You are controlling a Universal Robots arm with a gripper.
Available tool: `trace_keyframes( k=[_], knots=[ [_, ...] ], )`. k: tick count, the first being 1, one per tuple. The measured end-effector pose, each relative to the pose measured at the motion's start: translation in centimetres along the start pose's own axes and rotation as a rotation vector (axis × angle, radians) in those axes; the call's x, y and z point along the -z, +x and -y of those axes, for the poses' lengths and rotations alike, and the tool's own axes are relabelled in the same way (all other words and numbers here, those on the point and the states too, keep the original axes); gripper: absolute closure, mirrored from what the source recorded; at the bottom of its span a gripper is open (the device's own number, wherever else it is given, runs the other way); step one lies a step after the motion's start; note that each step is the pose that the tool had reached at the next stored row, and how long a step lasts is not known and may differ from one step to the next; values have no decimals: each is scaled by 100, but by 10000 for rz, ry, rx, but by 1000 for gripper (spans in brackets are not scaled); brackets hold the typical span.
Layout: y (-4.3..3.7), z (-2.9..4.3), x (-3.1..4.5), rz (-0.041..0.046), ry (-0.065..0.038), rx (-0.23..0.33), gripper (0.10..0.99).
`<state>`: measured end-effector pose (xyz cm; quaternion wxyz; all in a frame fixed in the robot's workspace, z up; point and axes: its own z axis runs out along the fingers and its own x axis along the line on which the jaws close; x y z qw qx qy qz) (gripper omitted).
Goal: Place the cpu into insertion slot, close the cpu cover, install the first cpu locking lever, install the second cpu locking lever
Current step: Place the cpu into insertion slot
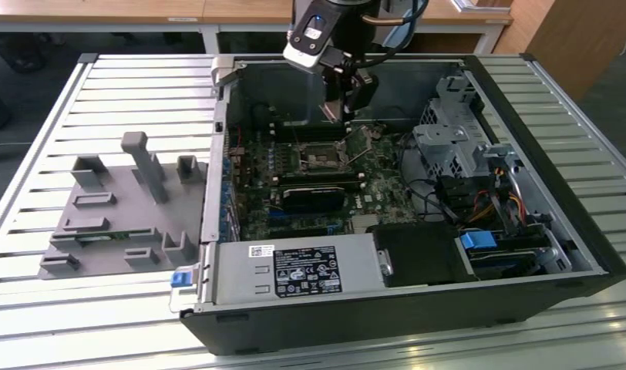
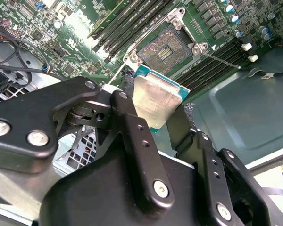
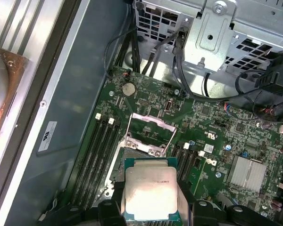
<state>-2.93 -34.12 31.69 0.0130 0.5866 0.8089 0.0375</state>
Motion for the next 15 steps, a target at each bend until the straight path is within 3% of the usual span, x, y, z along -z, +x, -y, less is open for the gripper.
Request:
trace_keyframes(
  k=[15],
  knots=[
    [-1, 2, -29, 3, 7, -69, 557]
  ],
)
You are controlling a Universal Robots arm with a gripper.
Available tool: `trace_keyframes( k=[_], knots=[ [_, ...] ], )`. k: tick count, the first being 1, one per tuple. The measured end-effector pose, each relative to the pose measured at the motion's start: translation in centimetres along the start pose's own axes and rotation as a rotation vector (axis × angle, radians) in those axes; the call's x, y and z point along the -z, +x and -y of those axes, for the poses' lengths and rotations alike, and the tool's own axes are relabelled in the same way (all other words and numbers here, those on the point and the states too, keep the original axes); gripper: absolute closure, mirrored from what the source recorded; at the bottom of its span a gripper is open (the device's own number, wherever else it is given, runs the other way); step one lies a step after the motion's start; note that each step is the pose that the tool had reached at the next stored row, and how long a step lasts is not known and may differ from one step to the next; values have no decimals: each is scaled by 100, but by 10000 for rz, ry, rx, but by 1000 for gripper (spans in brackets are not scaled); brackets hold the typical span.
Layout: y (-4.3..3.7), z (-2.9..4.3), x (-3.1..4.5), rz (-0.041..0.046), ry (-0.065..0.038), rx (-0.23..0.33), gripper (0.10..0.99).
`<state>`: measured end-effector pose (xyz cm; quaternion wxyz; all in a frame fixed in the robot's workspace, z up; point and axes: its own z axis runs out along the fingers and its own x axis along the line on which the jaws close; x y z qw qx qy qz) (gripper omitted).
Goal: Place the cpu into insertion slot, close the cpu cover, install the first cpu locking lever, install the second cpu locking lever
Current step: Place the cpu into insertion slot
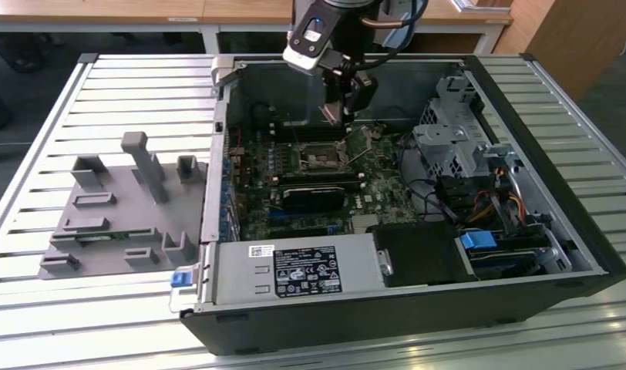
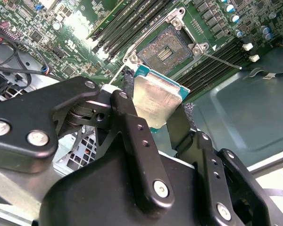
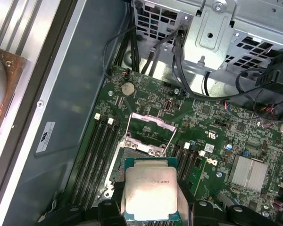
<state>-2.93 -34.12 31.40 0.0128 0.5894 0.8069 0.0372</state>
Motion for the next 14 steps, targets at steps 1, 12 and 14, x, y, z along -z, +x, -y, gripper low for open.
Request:
trace_keyframes(
  k=[1, 12, 14],
  knots=[
    [0, 0, -2, 0, 0, -4, 557],
    [-1, 2, -24, 0, 7, -46, 557],
    [-1, 2, -28, 1, 9, -54, 557]
  ],
)
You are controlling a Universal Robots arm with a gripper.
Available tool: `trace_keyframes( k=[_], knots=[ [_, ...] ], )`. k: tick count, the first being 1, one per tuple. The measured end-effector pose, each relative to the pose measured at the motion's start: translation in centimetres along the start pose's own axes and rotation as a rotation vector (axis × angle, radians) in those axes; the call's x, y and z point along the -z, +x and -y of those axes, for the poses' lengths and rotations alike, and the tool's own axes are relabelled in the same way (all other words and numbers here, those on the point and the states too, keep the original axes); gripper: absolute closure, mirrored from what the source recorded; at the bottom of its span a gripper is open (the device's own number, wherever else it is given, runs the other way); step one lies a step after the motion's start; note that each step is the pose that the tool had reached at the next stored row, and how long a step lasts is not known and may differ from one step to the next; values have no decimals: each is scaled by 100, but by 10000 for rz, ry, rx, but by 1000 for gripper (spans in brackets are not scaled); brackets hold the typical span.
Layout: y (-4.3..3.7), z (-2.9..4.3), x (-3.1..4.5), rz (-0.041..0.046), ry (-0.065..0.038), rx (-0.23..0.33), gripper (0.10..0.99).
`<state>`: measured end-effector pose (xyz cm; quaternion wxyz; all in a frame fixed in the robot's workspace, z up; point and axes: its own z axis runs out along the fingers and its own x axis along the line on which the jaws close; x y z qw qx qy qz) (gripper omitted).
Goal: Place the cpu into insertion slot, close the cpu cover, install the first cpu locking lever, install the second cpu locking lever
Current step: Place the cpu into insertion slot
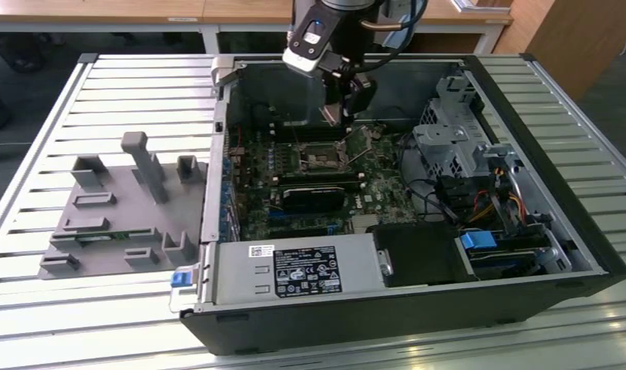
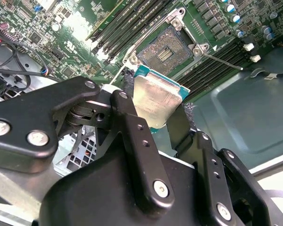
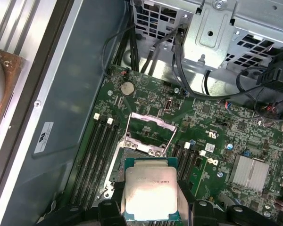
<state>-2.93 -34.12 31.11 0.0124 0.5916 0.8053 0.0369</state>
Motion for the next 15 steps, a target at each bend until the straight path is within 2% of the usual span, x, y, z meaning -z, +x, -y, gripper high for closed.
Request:
trace_keyframes(
  k=[15],
  knots=[
    [-1, 2, -31, 0, 11, -59, 557]
  ],
)
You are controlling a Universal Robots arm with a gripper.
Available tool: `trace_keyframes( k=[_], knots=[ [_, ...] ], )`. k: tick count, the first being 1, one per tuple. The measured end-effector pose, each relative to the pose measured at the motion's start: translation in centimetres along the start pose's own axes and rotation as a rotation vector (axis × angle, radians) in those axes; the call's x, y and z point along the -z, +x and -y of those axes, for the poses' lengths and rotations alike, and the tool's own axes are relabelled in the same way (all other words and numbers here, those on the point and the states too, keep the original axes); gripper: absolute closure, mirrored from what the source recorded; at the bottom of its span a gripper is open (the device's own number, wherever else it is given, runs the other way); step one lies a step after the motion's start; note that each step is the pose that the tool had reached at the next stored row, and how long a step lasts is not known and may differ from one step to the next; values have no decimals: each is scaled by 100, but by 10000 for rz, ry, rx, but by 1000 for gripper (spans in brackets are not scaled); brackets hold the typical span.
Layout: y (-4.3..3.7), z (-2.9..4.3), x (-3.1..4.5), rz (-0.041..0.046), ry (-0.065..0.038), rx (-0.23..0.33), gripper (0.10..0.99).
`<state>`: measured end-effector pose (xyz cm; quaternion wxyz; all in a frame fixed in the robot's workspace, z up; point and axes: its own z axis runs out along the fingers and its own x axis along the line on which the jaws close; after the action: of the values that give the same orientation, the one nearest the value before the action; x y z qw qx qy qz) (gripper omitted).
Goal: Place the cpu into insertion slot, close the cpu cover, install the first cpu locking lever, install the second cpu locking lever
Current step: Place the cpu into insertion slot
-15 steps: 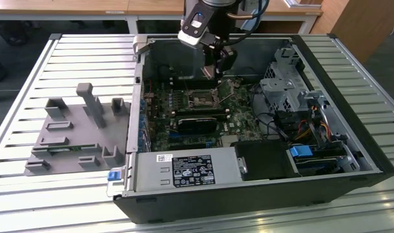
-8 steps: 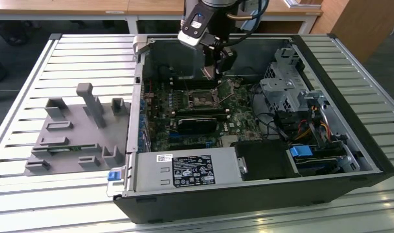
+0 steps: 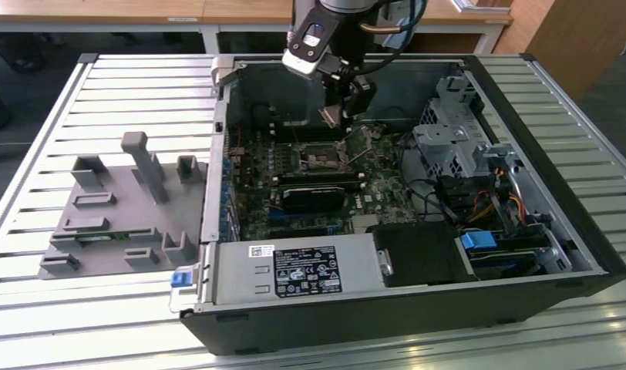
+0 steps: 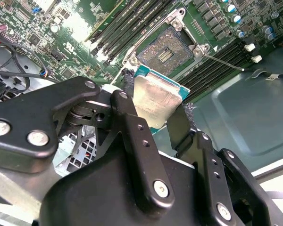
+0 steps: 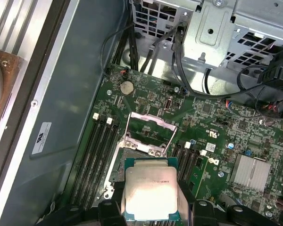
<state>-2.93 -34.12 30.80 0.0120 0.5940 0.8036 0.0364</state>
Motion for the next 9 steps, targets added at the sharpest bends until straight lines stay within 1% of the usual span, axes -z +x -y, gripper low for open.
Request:
trace_keyframes(
  k=[9],
  knots=[
    [0, 4, -40, 3, 13, -102, 557]
  ],
)
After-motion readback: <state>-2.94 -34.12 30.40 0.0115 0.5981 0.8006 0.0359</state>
